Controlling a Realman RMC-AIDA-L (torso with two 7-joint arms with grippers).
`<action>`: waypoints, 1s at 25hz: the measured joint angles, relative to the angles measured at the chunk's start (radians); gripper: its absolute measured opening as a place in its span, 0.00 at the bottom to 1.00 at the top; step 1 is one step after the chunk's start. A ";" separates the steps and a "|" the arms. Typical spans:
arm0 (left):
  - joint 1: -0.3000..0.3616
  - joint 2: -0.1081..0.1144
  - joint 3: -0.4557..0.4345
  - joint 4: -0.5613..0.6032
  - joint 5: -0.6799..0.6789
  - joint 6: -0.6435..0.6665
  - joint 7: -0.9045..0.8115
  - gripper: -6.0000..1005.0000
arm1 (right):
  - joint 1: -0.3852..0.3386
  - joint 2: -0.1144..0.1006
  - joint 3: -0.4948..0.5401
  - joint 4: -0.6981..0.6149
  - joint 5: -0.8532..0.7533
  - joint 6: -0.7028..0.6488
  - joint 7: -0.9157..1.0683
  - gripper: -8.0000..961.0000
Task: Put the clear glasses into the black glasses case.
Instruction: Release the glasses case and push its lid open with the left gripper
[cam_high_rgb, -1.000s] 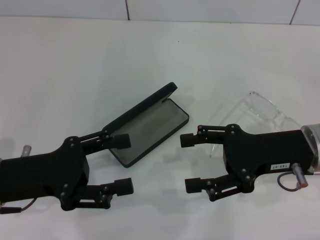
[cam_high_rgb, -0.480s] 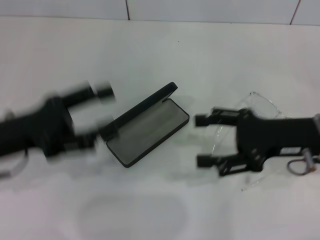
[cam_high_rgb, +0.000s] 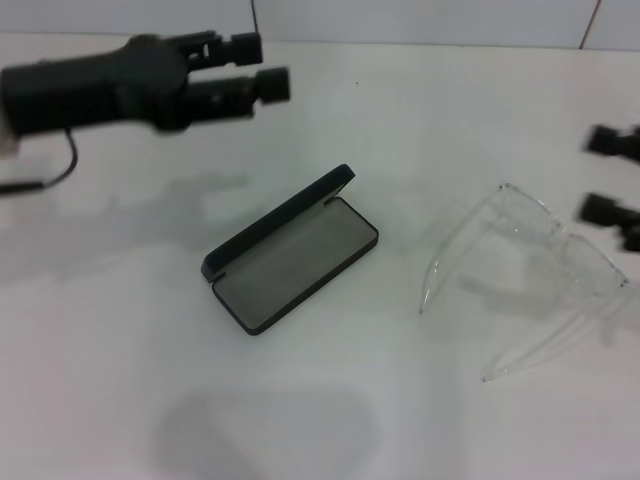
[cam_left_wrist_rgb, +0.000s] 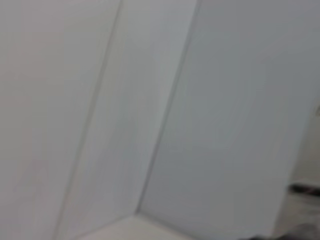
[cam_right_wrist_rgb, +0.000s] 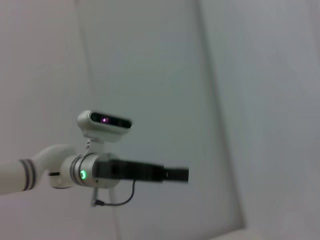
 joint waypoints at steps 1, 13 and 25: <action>-0.023 0.001 0.009 0.024 0.029 -0.034 -0.065 0.80 | -0.015 0.000 0.045 -0.002 -0.009 -0.024 -0.003 0.92; -0.158 -0.001 0.310 0.283 0.488 -0.244 -0.552 0.75 | -0.097 0.000 0.372 0.008 -0.102 -0.172 -0.041 0.92; -0.128 -0.002 0.833 0.535 0.961 -0.238 -0.915 0.75 | -0.094 0.000 0.371 0.011 -0.116 -0.163 -0.048 0.92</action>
